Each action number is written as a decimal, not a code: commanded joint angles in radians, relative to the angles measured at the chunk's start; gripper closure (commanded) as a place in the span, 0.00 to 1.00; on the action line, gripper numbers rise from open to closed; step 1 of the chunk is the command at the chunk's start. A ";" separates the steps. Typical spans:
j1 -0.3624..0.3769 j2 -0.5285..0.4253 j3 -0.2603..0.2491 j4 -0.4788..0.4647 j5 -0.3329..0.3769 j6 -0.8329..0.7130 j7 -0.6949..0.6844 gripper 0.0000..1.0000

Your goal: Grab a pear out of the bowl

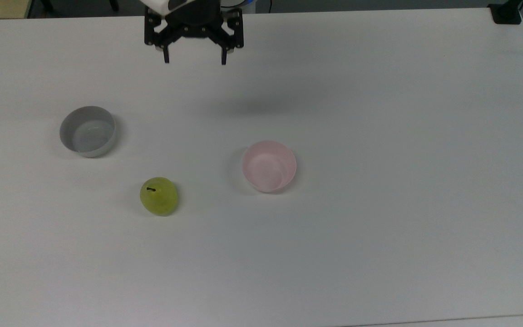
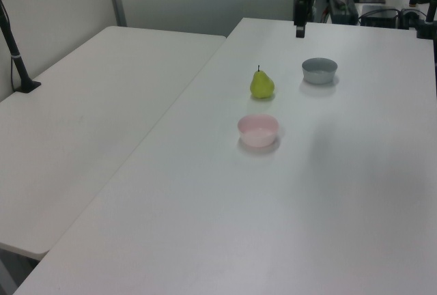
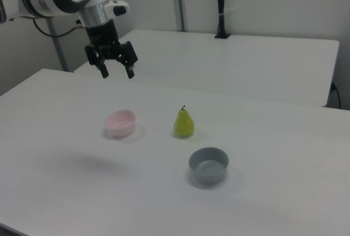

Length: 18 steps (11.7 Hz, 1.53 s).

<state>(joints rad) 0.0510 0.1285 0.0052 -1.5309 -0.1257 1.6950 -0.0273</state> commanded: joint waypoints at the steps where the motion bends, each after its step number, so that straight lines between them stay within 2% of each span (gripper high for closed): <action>1: 0.021 -0.087 0.002 -0.072 0.041 -0.026 0.091 0.00; 2: 0.021 -0.089 0.002 -0.074 0.043 -0.028 0.137 0.00; 7: 0.012 -0.089 0.001 -0.074 0.046 -0.029 0.132 0.00; 10: 0.009 -0.089 -0.002 -0.066 0.055 -0.078 0.065 0.00; 18: 0.007 -0.089 -0.010 -0.063 0.078 -0.095 0.041 0.00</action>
<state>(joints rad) 0.0570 0.0651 0.0016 -1.5770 -0.0735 1.6230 0.0429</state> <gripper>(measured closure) 0.000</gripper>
